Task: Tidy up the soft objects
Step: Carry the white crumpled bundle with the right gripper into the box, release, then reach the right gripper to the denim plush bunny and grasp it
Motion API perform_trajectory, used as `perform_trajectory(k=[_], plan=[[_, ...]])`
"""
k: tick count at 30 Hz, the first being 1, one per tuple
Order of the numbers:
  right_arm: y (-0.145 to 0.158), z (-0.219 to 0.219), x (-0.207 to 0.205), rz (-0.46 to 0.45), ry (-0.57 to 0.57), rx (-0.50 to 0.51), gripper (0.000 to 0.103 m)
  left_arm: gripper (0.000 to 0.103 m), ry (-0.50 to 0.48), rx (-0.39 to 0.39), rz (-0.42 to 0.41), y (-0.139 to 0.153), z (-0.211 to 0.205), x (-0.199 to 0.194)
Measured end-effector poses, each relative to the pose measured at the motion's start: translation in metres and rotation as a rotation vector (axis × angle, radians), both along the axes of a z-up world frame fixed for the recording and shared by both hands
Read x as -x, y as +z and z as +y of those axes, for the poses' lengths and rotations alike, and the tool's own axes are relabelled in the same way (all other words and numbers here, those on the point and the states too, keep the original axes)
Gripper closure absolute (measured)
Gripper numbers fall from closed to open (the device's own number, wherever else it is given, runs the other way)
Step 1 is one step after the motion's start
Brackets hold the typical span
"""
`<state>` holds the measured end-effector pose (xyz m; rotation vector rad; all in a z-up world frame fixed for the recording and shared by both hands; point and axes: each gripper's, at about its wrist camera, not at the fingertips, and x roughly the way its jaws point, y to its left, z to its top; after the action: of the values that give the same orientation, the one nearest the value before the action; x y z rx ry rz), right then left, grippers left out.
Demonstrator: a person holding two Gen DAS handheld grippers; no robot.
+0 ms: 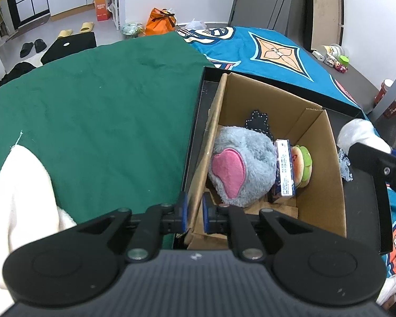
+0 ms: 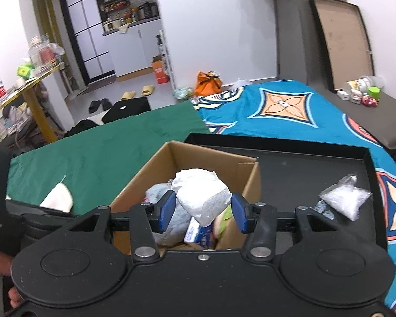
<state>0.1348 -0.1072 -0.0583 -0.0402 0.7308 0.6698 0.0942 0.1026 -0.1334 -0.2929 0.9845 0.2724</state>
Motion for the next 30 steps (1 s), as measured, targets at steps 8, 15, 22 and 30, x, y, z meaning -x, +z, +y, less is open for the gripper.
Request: perform_trajectory(k=[8, 15, 22, 30], plan=[[0.0, -0.006, 0.001, 0.005, -0.01, 0.006, 0.034, 0.091, -0.002, -0.016, 0.003, 0.003, -0.002, 0.001], [-0.011, -0.031, -0.007, 0.035, -0.086, 0.017, 0.034, 0.082, -0.014, -0.047, 0.02, 0.006, -0.007, -0.001], [-0.021, -0.056, -0.014, 0.052, -0.144, 0.022, 0.034, 0.062, -0.019, -0.094, 0.026, 0.01, -0.014, -0.003], [-0.027, -0.073, -0.031, 0.059, -0.178, 0.013, 0.034, 0.056, -0.015, -0.122, 0.042, 0.011, -0.019, -0.012]])
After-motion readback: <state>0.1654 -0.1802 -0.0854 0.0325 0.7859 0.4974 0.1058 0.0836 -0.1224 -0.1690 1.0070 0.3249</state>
